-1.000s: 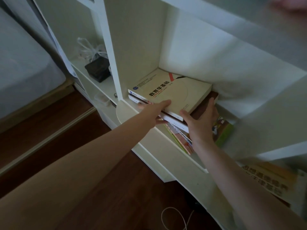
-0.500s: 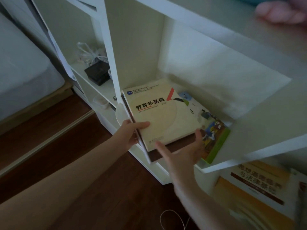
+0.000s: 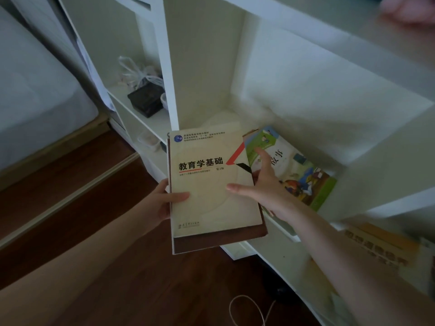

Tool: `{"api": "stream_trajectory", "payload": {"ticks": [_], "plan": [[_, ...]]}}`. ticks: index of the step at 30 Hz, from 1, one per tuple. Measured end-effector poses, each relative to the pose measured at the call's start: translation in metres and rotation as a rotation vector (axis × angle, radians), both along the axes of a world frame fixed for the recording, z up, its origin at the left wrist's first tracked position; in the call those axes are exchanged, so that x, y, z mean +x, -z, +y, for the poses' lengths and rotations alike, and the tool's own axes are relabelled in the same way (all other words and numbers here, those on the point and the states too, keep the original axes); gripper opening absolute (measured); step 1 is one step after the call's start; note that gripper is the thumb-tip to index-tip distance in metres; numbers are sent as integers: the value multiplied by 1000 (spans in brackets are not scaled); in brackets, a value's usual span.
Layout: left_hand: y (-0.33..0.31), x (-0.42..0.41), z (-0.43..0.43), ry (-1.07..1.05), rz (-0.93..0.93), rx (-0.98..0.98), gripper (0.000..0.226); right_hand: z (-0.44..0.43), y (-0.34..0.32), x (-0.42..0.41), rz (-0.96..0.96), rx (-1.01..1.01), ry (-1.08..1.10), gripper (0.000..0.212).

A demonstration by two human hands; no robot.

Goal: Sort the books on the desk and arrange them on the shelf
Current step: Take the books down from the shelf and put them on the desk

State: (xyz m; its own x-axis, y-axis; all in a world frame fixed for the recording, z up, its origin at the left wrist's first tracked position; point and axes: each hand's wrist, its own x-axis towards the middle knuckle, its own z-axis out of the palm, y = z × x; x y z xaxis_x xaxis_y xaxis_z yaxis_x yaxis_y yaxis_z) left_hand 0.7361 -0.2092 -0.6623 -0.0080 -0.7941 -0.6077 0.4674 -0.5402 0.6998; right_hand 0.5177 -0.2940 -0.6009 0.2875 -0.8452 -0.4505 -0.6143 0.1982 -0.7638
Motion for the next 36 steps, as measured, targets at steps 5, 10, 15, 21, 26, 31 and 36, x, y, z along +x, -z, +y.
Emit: {"api": "stream_trajectory", "payload": {"ticks": [5, 10, 15, 21, 26, 31, 36], "plan": [[2, 10, 19, 102, -4, -61, 108, 30, 22, 3, -23, -129, 27, 118], [-2, 14, 27, 194, 19, -70, 106, 52, 37, -4, -165, -204, -1, 117], [-8, 11, 26, 178, -99, -92, 124, 54, 35, -12, -250, -233, 7, 120], [-30, 3, 32, 291, -374, -257, 106, 73, 29, -15, -275, -334, -26, 103], [-49, -1, 47, 337, -452, -292, 101, 93, 18, -25, -328, -308, -8, 102], [-70, -13, 66, 369, -505, -301, 102, 115, 5, -41, -308, -332, -16, 100], [-89, -34, 86, 389, -494, -337, 102, 137, -13, -63, -288, -354, -10, 99]]}}
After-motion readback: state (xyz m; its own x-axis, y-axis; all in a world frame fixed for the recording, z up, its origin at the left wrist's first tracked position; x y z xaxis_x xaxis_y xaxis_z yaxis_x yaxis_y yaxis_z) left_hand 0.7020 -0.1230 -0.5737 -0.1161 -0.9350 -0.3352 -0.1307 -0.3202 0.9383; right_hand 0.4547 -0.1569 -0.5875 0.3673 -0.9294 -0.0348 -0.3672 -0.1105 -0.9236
